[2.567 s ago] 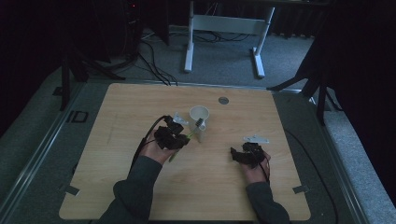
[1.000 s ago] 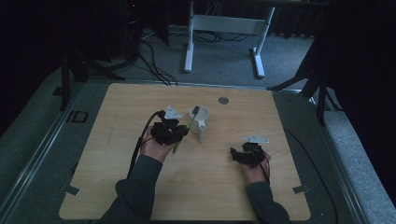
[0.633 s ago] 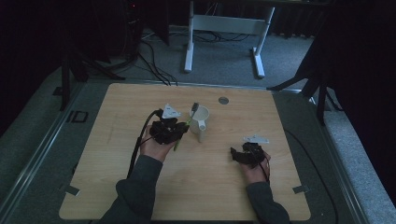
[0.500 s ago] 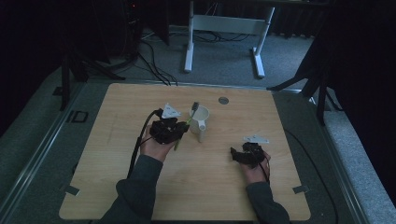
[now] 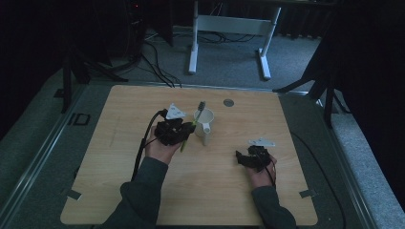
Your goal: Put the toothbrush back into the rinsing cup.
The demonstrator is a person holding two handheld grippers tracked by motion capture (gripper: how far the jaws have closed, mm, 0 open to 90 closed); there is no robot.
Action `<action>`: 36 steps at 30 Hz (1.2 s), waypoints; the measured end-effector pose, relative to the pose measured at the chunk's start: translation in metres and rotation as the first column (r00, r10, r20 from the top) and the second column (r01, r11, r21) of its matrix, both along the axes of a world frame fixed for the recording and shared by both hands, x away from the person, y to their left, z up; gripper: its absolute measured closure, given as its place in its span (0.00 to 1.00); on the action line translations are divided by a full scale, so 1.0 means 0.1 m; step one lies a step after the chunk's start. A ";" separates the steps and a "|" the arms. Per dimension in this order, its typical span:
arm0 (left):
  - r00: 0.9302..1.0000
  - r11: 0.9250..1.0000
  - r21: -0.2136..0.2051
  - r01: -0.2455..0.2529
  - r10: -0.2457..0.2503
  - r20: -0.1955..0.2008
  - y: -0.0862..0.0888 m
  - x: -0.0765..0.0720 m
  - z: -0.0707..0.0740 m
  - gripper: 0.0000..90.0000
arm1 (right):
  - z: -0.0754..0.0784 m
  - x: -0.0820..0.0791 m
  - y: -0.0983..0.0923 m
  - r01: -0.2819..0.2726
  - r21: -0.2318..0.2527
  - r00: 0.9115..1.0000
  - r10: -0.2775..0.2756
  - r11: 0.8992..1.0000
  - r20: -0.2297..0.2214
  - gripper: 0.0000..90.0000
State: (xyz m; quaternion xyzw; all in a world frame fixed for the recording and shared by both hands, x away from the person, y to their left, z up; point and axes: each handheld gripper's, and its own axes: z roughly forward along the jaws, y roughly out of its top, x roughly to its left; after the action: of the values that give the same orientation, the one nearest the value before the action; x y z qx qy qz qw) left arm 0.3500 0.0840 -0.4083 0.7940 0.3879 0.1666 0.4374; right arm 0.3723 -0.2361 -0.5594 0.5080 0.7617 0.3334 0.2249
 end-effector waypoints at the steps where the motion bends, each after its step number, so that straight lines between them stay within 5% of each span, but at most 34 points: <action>1: 1.000 1.000 0.000 0.000 0.000 0.000 0.00 0.00 0.00 0.88 | 0.00 0.00 0.00 0.000 0.000 1.000 0.000 1.000 0.000 0.31; 15: 1.000 0.999 -0.046 -0.012 0.013 0.014 -0.02 0.05 -0.02 0.88 | 0.00 0.00 0.00 -0.001 -0.001 1.000 0.001 1.000 0.001 0.31; 24: 0.999 0.993 -0.118 -0.030 0.033 0.021 0.03 0.08 -0.06 0.88 | 0.00 0.00 0.00 -0.001 -0.001 1.000 0.001 1.000 0.001 0.31; 36: 0.999 0.987 -0.158 -0.013 0.019 0.033 0.06 0.09 -0.06 0.88 | 0.00 0.00 0.00 -0.001 -0.001 1.000 0.001 1.000 0.001 0.31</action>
State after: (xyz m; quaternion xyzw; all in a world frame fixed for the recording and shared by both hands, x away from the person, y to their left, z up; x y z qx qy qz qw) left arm 0.3591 0.0897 -0.4142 0.7509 0.3987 0.1524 0.5039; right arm 0.3724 -0.2362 -0.5595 0.5074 0.7619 0.3334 0.2255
